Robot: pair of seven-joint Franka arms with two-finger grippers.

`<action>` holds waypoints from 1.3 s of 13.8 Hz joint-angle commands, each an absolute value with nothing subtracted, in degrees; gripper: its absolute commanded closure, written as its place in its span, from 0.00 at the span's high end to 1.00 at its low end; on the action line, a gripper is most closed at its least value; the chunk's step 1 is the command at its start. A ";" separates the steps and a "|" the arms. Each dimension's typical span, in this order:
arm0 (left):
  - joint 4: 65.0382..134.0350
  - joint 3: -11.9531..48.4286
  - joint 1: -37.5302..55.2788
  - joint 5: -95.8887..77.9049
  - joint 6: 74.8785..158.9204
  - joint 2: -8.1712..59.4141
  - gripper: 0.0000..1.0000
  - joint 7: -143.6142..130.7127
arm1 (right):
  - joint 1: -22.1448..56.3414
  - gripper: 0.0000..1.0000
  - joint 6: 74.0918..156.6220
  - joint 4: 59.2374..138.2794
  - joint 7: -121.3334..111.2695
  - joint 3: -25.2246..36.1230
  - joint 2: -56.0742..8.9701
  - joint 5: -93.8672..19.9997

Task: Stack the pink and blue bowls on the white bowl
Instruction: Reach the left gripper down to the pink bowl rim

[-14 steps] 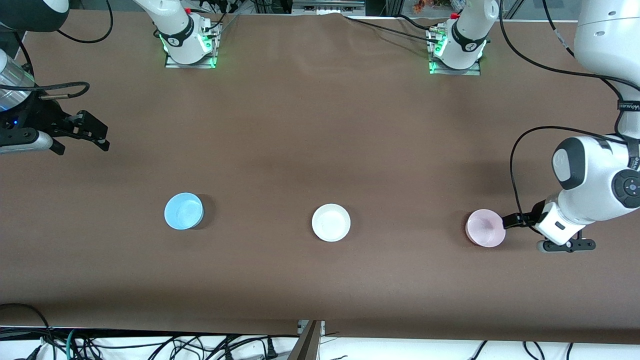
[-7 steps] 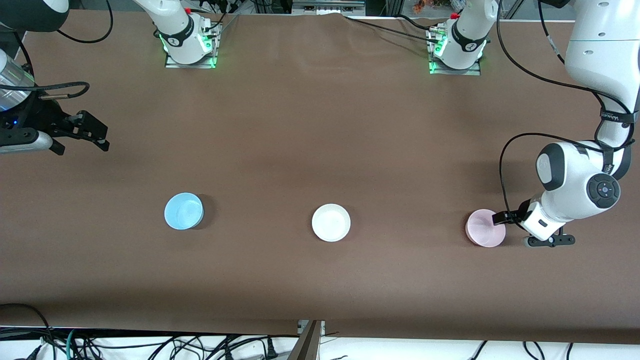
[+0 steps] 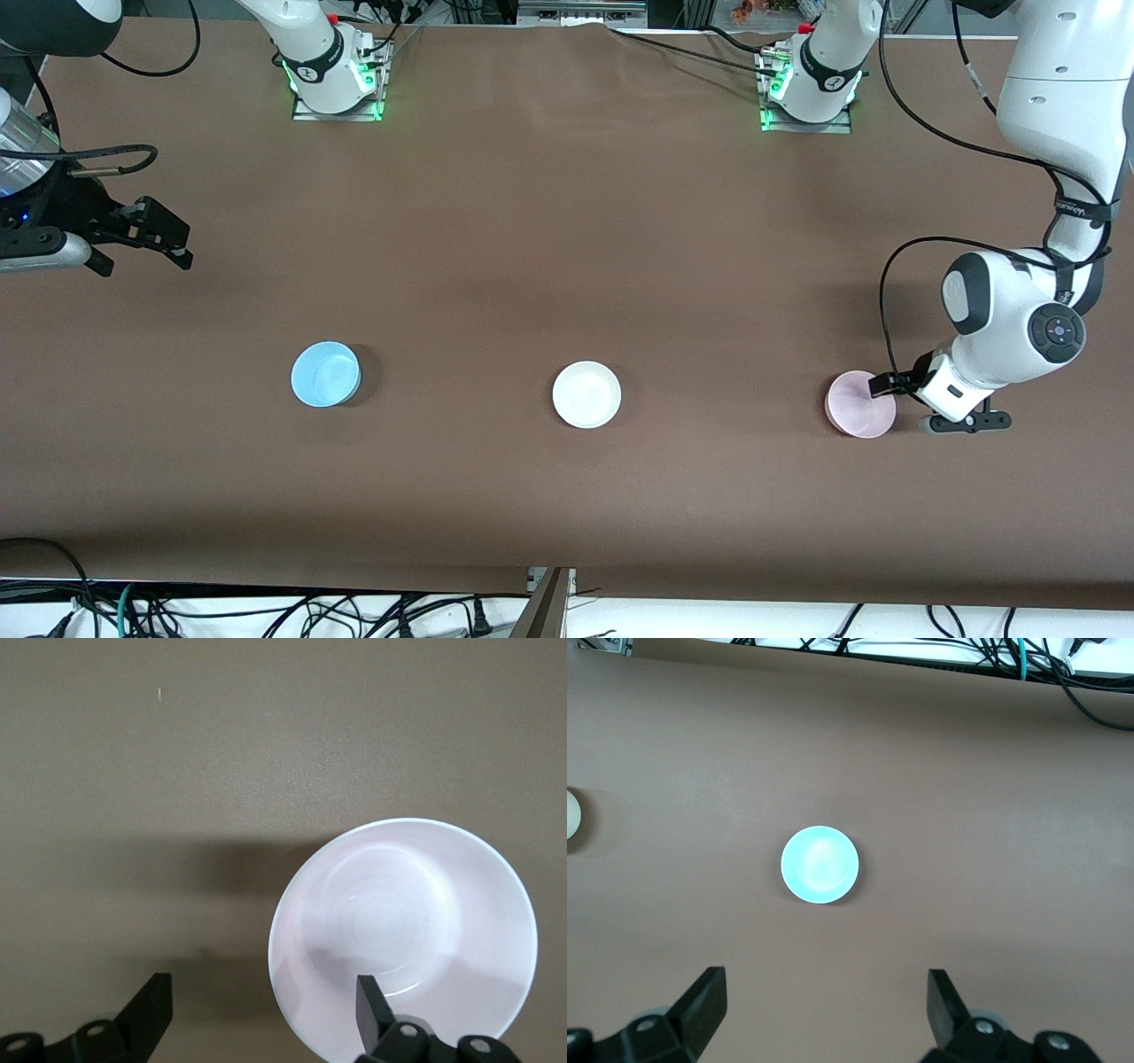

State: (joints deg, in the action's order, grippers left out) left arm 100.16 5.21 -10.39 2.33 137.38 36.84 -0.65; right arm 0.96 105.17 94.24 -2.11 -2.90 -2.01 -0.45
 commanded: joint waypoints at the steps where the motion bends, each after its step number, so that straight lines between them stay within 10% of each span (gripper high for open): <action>1: 100.90 5.36 -10.46 3.25 138.87 36.74 0.88 -0.35 | 0.62 1.00 105.03 94.31 -2.46 -3.16 -1.76 -1.14; 18: 101.69 5.71 -10.55 3.25 137.99 35.33 0.61 -0.35 | 0.18 1.00 105.20 94.22 -1.58 -2.81 -3.85 -1.32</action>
State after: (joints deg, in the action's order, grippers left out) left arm 100.38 5.52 -10.34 2.33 138.45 36.99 -0.65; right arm 0.76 105.12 94.28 -2.03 -2.57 -2.53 -0.45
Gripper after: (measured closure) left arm 0.335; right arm 0.000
